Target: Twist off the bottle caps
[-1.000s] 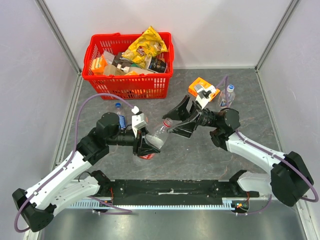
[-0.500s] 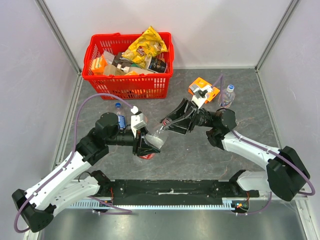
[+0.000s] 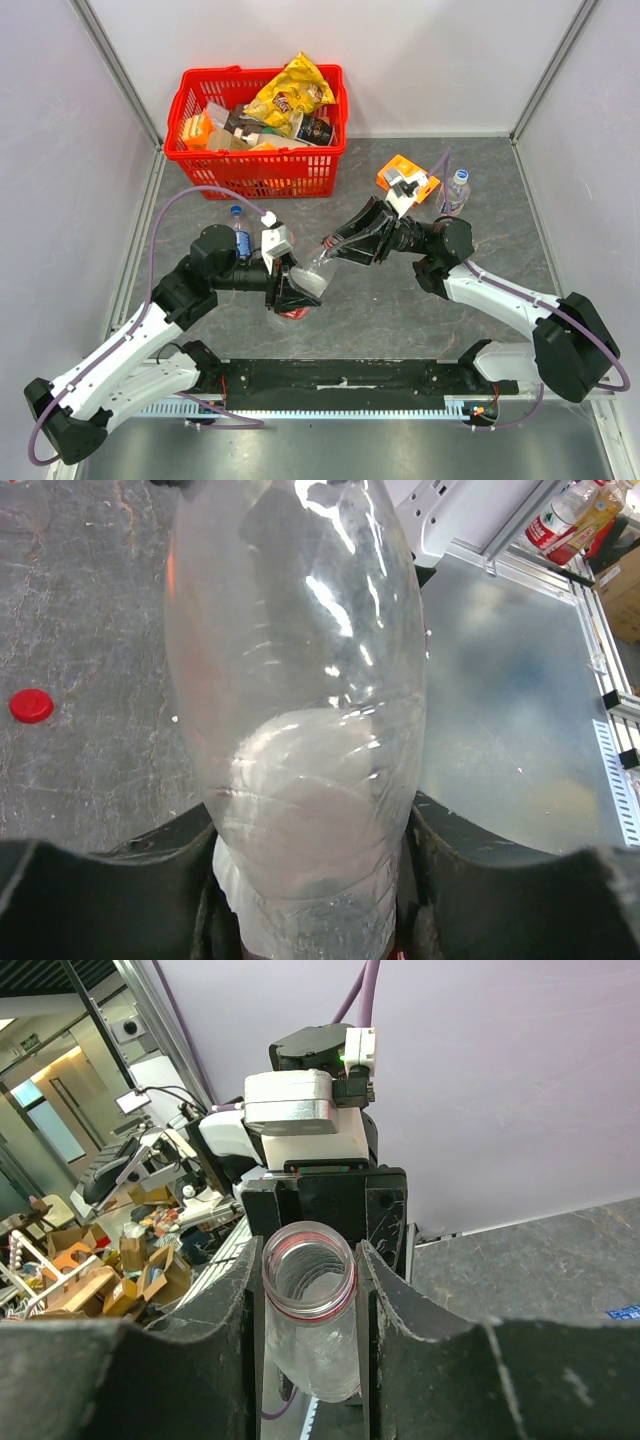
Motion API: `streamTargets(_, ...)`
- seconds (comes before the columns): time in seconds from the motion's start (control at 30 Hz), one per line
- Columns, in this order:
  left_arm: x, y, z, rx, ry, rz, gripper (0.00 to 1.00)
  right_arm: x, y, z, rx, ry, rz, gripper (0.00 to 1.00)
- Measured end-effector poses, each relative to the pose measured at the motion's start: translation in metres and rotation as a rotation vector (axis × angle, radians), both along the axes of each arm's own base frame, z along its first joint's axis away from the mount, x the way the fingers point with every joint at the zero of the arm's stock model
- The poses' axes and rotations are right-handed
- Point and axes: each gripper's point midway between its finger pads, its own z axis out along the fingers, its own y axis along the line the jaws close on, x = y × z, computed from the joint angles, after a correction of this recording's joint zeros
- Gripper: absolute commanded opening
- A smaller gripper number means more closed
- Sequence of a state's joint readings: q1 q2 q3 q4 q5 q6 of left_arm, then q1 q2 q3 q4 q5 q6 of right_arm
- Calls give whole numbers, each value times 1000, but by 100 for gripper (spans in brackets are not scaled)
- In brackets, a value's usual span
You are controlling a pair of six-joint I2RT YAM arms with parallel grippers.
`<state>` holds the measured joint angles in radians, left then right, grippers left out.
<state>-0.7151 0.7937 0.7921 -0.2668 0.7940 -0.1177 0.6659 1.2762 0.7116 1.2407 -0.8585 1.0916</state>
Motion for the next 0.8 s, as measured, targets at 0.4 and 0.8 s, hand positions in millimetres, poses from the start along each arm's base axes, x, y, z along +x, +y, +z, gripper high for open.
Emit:
streamTargets(0.4, 6, 1, -1, 15, -2, 31, 93, -5, -3, 5, 3, -20, -5, 0)
streamTargets(0.8, 21, 8, 21, 31, -76, 127, 93, 12, 0, -31, -191, -32, -124, 0)
